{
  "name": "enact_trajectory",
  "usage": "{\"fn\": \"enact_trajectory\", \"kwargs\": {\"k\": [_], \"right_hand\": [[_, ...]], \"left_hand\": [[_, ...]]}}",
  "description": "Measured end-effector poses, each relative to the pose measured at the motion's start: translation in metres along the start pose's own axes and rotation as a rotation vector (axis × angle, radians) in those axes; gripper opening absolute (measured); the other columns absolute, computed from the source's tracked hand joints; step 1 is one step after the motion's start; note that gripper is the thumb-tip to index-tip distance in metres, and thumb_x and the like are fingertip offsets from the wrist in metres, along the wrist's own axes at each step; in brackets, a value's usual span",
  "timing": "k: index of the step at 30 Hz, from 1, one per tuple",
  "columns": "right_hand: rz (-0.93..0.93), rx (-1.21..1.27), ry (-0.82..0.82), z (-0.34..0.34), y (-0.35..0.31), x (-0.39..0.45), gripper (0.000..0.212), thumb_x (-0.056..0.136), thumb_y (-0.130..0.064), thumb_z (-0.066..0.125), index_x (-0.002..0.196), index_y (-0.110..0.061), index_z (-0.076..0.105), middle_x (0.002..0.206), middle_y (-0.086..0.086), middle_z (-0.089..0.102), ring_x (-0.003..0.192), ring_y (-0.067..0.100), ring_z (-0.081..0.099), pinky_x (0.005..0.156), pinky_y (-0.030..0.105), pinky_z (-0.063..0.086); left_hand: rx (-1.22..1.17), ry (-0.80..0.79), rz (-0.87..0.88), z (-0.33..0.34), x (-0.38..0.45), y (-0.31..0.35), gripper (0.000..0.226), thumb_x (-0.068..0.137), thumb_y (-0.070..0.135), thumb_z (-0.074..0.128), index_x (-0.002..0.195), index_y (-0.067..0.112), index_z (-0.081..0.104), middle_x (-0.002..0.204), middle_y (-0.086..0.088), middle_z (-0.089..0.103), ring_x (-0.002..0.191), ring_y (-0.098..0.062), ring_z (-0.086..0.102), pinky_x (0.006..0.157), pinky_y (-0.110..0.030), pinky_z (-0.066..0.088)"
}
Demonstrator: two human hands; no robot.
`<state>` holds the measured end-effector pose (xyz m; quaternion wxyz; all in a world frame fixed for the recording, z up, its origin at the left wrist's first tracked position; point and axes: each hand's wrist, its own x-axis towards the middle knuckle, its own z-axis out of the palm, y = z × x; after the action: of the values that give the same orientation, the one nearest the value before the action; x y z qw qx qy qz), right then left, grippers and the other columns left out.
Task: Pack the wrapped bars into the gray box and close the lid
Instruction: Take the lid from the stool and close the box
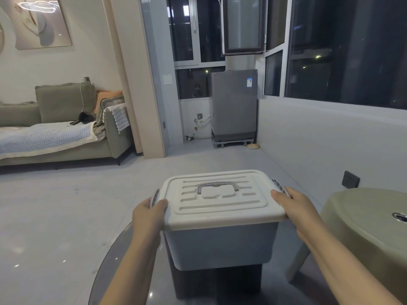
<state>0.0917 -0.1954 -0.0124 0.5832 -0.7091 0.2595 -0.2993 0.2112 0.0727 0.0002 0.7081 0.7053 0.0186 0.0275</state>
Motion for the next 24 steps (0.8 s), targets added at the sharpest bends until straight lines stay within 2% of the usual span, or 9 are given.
{"fn": "enact_trajectory", "kwargs": {"k": [4,8,11,15,19,21,24], "right_hand": [[-0.013,0.03,0.019,0.001,0.002,0.001,0.008,0.086,-0.017,0.059,0.082,-0.012,0.064,0.078,0.007,0.063,0.071,0.022,0.053,0.058,0.03,0.037],[-0.02,0.055,0.026,0.003,0.004,0.002,0.016,0.085,-0.016,0.059,0.088,-0.001,0.065,0.078,0.008,0.06,0.071,0.02,0.05,0.06,0.031,0.034],[-0.023,0.074,0.018,0.006,0.003,0.002,0.02,0.085,-0.015,0.059,0.092,0.004,0.063,0.079,0.009,0.058,0.073,0.019,0.05,0.067,0.031,0.034],[-0.037,0.104,0.003,0.012,0.004,0.002,0.025,0.085,-0.014,0.059,0.094,0.009,0.061,0.074,0.019,0.052,0.074,0.018,0.047,0.07,0.03,0.033],[-0.04,0.14,-0.02,0.017,0.002,0.0,0.013,0.085,-0.014,0.059,0.082,-0.004,0.066,0.079,0.006,0.061,0.075,0.018,0.051,0.067,0.031,0.036],[-0.034,0.164,-0.026,0.019,0.001,-0.001,0.011,0.085,-0.013,0.059,0.077,-0.013,0.067,0.081,0.005,0.064,0.075,0.019,0.054,0.069,0.032,0.039],[-0.021,0.183,-0.029,0.02,0.001,-0.002,0.011,0.084,-0.013,0.06,0.076,-0.016,0.068,0.084,0.004,0.066,0.077,0.018,0.057,0.072,0.032,0.041]], "left_hand": [[-0.027,0.01,0.016,0.001,0.004,-0.002,0.005,0.083,0.001,0.055,0.082,0.006,0.056,0.08,-0.011,0.045,0.073,-0.022,0.039,0.056,-0.03,0.028],[-0.055,0.012,0.003,0.001,0.008,-0.005,0.005,0.082,0.001,0.056,0.082,0.005,0.058,0.08,-0.011,0.047,0.074,-0.022,0.041,0.056,-0.029,0.029],[-0.065,0.014,-0.01,-0.002,0.009,-0.004,0.003,0.082,-0.001,0.057,0.081,0.0,0.06,0.077,-0.011,0.05,0.071,-0.024,0.043,0.056,-0.029,0.032],[-0.075,0.034,-0.014,-0.007,0.012,-0.002,0.005,0.082,-0.001,0.058,0.081,0.0,0.063,0.081,-0.012,0.054,0.072,-0.025,0.046,0.057,-0.029,0.034],[-0.099,0.041,-0.019,-0.012,0.015,-0.003,0.017,0.081,-0.001,0.059,0.067,0.009,0.06,0.079,-0.012,0.055,0.072,-0.025,0.048,0.059,-0.03,0.035],[-0.128,0.043,-0.035,-0.013,0.016,-0.002,0.019,0.08,-0.003,0.06,0.065,0.009,0.06,0.078,-0.011,0.056,0.073,-0.025,0.049,0.06,-0.03,0.036],[-0.164,0.049,-0.058,-0.014,0.019,-0.002,0.015,0.079,-0.005,0.062,0.069,0.007,0.064,0.074,-0.009,0.058,0.07,-0.026,0.053,0.06,-0.029,0.04]]}}
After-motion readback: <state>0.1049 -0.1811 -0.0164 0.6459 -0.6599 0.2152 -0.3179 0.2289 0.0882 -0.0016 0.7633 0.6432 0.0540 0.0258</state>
